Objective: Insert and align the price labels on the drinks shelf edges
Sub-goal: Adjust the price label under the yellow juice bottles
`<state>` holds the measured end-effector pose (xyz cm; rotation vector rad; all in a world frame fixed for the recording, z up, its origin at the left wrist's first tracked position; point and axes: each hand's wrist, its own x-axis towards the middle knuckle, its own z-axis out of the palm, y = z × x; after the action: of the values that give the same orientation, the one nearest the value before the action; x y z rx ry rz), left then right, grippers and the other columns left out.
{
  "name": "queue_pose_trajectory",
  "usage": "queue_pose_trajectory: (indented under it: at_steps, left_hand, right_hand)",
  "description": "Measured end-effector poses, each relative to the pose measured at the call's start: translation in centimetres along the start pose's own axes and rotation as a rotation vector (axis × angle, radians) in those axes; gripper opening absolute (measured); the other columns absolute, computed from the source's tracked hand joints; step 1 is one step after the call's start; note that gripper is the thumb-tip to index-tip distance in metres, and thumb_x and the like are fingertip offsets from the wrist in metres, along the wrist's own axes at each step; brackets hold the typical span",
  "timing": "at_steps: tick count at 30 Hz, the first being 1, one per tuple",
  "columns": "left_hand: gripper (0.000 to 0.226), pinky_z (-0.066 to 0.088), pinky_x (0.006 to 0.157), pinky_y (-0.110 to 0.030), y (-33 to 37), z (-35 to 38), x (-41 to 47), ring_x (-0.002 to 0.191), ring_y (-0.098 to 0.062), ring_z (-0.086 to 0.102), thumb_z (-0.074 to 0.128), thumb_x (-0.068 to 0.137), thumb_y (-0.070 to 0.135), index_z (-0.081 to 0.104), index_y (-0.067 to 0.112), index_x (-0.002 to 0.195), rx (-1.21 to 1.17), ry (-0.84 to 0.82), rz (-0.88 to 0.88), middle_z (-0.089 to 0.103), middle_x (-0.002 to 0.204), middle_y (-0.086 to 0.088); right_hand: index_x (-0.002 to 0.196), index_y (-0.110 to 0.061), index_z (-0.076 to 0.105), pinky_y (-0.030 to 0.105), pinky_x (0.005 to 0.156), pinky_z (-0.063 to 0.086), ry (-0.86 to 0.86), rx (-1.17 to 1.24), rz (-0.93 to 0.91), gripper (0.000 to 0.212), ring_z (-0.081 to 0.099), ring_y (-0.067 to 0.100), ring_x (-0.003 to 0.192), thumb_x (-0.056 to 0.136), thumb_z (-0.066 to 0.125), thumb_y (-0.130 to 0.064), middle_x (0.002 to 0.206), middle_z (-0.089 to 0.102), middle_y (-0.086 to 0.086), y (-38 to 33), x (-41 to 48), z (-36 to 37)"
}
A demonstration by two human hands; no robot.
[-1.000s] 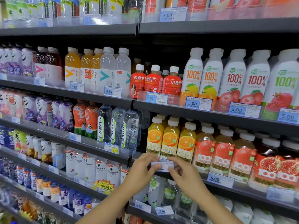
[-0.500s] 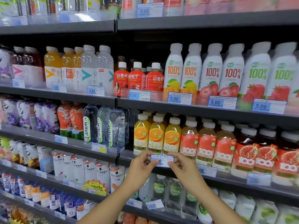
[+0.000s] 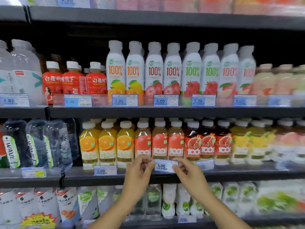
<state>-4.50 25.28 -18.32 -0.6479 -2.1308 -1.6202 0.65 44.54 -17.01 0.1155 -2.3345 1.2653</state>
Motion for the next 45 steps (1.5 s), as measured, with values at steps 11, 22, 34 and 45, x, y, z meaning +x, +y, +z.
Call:
queue_pose_trajectory:
  at_steps: [11, 22, 34, 45]
  left_hand:
    - [0.015, 0.038, 0.071, -0.012, 4.9, 16.6, -0.3, 0.084, -0.004, 0.052, 0.063, 0.097, 0.018, 0.061, 0.032, 0.094, 0.113, -0.171, 0.225, 0.054, 0.089, 0.014]
    - [0.040, 0.035, 0.108, -0.041, 6.9, 33.1, -2.9, 0.120, -0.025, 0.050, 0.051, 0.097, 0.031, 0.057, 0.017, 0.134, 0.865, -0.068, 0.595, 0.055, 0.130, -0.001]
    - [0.052, 0.034, 0.111, -0.049, 8.0, 35.3, -4.0, 0.124, -0.031, 0.048, 0.048, 0.087, 0.025, 0.054, 0.013, 0.138, 1.041, -0.004, 0.459, 0.051, 0.132, -0.009]
    - [0.047, 0.041, 0.096, -0.043, 7.9, 35.6, -4.4, 0.124, -0.026, 0.049, 0.054, 0.087, 0.023, 0.053, 0.016, 0.133, 0.968, -0.012, 0.402, 0.051, 0.132, -0.004]
  right_hand:
    - [0.098, -0.041, 0.065, 0.022, 0.066, 0.049, 0.252, -0.036, 0.132, 0.020, 0.061, 0.001, 0.078, 0.094, 0.062, -0.022, 0.081, 0.067, -0.008, 9.5, -2.9, -16.1]
    - [0.089, -0.030, 0.066, 0.015, 0.059, 0.047, 0.238, 0.067, -0.006, 0.014, 0.065, 0.005, 0.065, 0.093, 0.062, -0.017, 0.069, 0.071, -0.007, 19.1, -0.9, -28.3]
    - [0.096, -0.030, 0.064, 0.023, 0.067, 0.055, 0.090, 0.107, -0.199, 0.018, 0.067, 0.010, 0.068, 0.094, 0.059, -0.012, 0.077, 0.067, -0.009, 20.3, 1.1, -28.2]
    - [0.108, -0.015, 0.069, 0.016, 0.069, 0.048, 0.128, -0.036, -0.438, 0.019, 0.059, 0.007, 0.069, 0.093, 0.058, -0.011, 0.082, 0.056, -0.016, 19.5, 1.7, -28.1]
